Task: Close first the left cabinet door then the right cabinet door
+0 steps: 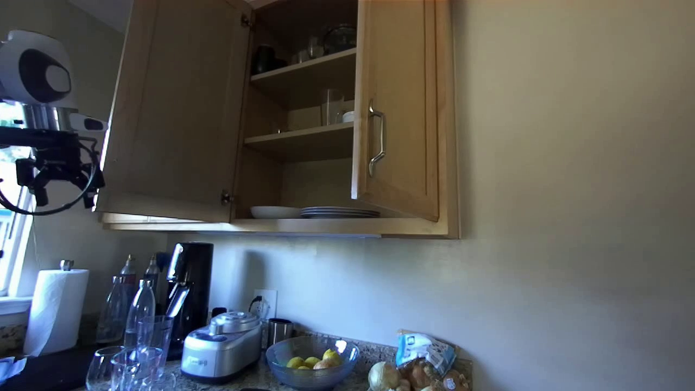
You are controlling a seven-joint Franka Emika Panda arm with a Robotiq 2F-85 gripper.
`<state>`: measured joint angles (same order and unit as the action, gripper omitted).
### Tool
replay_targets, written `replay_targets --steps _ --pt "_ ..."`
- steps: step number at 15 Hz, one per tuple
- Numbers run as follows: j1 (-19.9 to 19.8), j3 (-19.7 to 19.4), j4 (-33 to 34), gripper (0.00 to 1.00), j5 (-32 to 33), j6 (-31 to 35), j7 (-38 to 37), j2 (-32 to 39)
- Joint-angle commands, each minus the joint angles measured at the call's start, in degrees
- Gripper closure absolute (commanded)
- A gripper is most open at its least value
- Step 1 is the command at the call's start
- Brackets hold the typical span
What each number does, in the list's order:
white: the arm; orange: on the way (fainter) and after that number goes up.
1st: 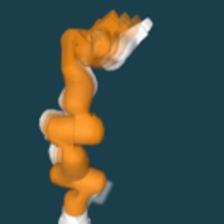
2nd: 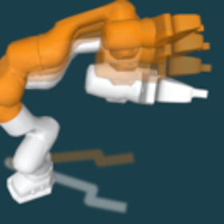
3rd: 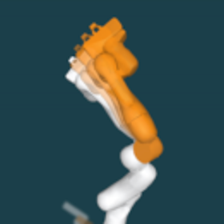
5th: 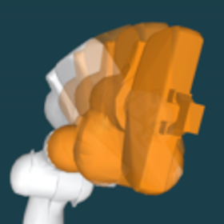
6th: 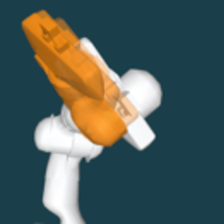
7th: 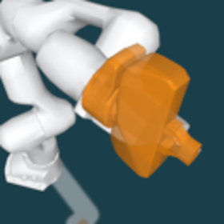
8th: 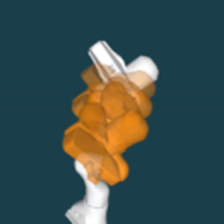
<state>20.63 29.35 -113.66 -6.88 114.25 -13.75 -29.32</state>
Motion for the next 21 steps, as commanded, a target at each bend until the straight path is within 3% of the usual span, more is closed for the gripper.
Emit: replay_targets --steps 1,5,10,21 --pt "-2.4 4.3 -1.3 0.0 3.9 4.4 -11.5 -3.1" --pt "-6.5 9.2 -0.7 0.0 8.6 7.5 -22.5 -4.4" --pt "-11.9 11.6 1.0 0.0 16.2 8.5 -30.6 -4.6" --pt "-13.1 11.8 4.2 0.0 18.2 13.4 -31.0 -0.1"
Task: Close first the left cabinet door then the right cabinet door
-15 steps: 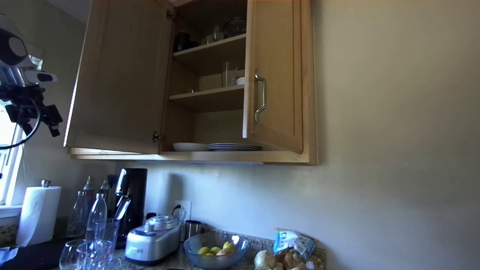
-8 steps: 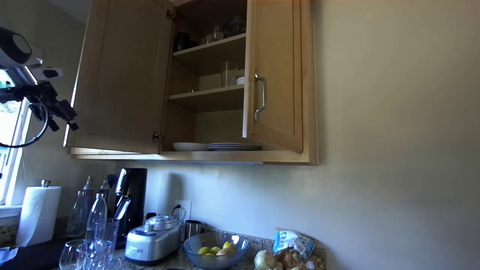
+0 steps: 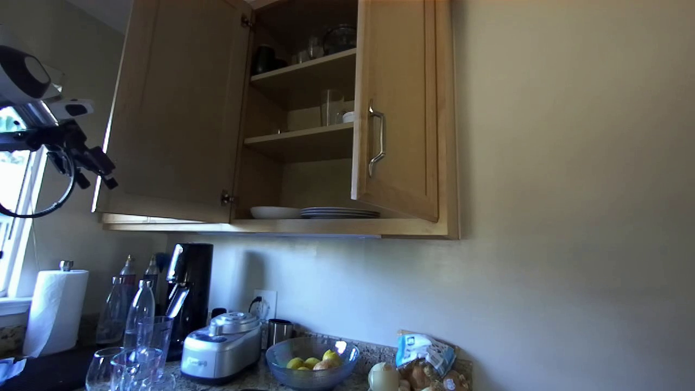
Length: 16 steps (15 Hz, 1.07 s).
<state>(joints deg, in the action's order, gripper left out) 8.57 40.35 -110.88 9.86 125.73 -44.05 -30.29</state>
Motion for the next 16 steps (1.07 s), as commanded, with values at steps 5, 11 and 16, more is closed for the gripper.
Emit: replay_targets --steps 5,11,16 --pt "-3.9 1.5 3.5 0.0 4.8 3.5 -0.9 2.5" --pt "-7.1 3.7 6.9 0.0 9.1 2.7 -1.1 7.3" --pt "-5.4 1.7 6.3 0.0 8.5 -0.4 -0.3 5.2"
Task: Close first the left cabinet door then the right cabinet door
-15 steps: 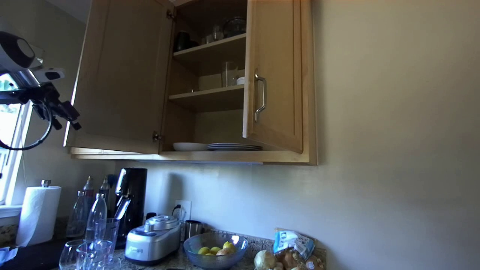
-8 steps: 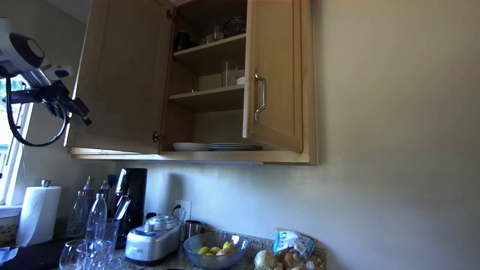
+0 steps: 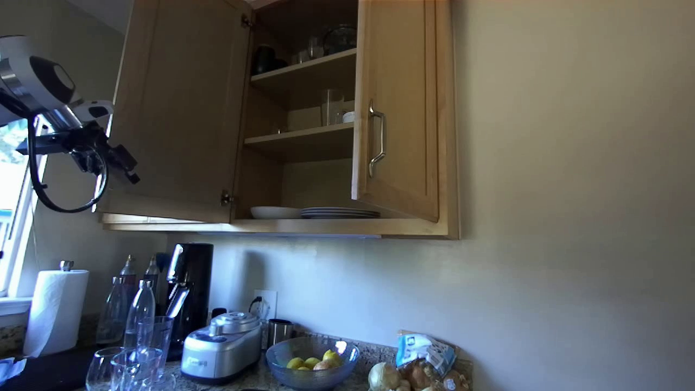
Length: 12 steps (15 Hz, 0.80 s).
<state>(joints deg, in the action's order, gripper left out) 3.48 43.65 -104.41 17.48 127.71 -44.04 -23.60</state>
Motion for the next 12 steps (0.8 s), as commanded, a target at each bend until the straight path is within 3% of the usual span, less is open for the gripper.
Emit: replay_targets --steps 1,12 --pt "0.0 -2.5 -0.8 0.0 0.4 -3.3 -0.4 -2.7" --pt "3.2 -13.4 -7.8 0.0 -2.1 -17.7 0.7 -15.5"
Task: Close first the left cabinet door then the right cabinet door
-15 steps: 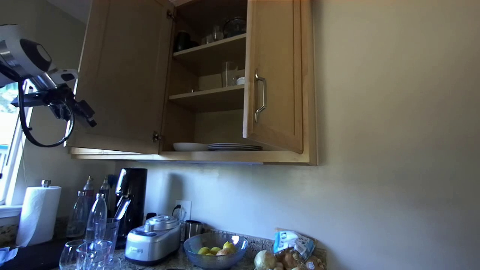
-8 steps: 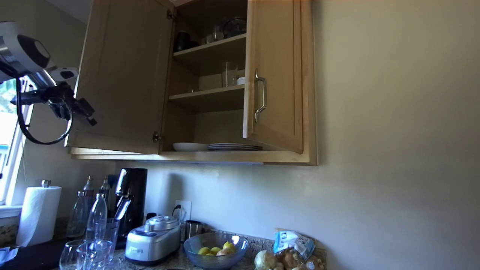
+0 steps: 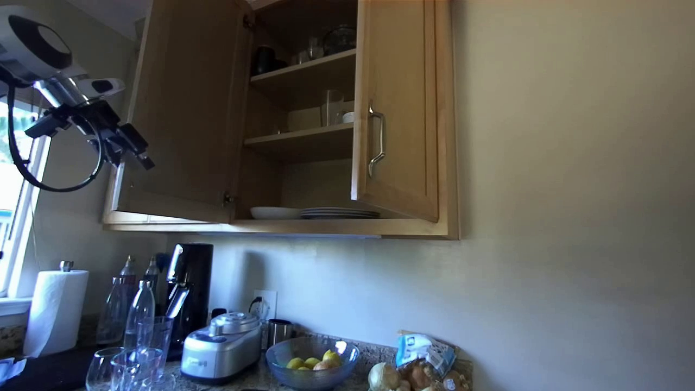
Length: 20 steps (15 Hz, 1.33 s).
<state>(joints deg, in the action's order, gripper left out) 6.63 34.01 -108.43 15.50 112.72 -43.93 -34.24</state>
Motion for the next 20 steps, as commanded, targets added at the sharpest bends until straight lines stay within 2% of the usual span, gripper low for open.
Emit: replay_targets --steps 1,13,20 --pt "0.0 -4.7 -4.3 0.0 -0.1 -3.9 0.9 -5.7" --pt "-1.9 -12.1 -9.2 0.0 -0.5 -12.0 1.7 -9.4" --pt "-5.4 -14.8 -14.3 0.0 0.2 -13.6 -0.6 -12.0"
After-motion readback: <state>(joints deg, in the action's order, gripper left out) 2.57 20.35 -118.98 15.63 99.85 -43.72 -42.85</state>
